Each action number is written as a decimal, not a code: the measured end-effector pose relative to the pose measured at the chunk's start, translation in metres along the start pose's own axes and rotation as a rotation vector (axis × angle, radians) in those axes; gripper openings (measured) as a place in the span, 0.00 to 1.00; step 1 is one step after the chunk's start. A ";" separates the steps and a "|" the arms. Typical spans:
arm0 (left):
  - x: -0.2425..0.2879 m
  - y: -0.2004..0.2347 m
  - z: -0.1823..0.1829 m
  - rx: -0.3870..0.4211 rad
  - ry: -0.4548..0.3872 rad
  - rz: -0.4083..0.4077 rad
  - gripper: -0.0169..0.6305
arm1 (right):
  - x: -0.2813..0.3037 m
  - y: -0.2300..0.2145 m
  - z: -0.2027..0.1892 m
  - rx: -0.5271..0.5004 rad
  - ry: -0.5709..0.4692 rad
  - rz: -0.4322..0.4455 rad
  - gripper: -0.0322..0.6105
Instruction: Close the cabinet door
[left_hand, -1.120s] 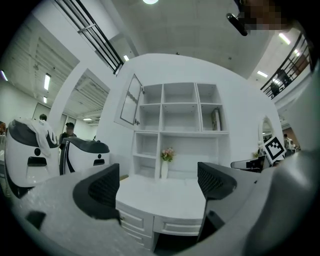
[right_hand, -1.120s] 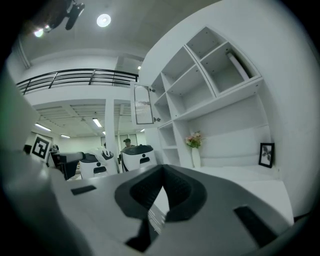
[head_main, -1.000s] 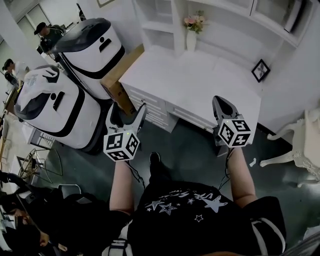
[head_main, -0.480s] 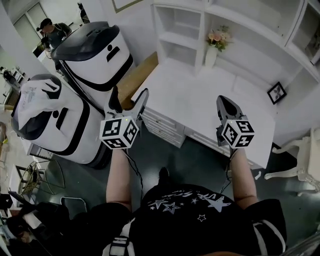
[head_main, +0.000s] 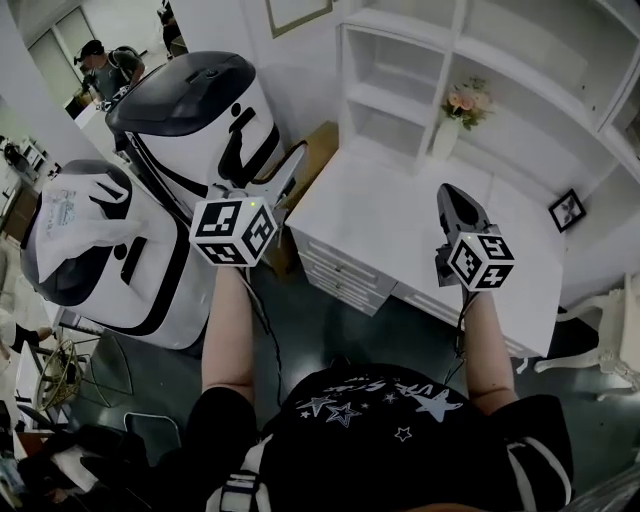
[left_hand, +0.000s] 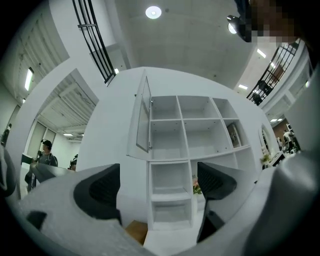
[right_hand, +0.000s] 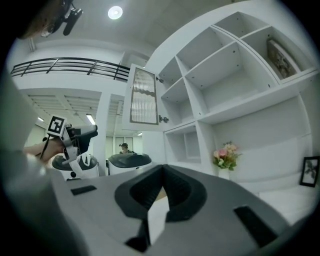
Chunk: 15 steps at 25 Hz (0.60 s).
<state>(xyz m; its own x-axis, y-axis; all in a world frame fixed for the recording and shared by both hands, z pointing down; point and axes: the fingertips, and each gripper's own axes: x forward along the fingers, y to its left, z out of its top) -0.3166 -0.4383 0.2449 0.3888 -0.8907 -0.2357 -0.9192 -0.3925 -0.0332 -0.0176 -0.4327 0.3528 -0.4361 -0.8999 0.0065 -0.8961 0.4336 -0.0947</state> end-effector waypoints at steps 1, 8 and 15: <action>0.005 0.007 0.004 -0.004 -0.008 -0.010 0.77 | 0.006 0.003 0.002 0.000 -0.008 -0.003 0.06; 0.040 0.045 0.032 -0.039 -0.078 -0.058 0.77 | 0.026 0.013 0.003 0.023 -0.027 -0.052 0.06; 0.085 0.056 0.050 -0.025 -0.085 -0.127 0.76 | 0.030 -0.005 0.006 0.010 -0.011 -0.092 0.06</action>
<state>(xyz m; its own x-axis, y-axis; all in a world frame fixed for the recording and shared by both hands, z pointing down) -0.3381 -0.5246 0.1741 0.4940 -0.8113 -0.3126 -0.8607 -0.5071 -0.0440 -0.0263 -0.4620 0.3479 -0.3507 -0.9365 0.0047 -0.9316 0.3483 -0.1037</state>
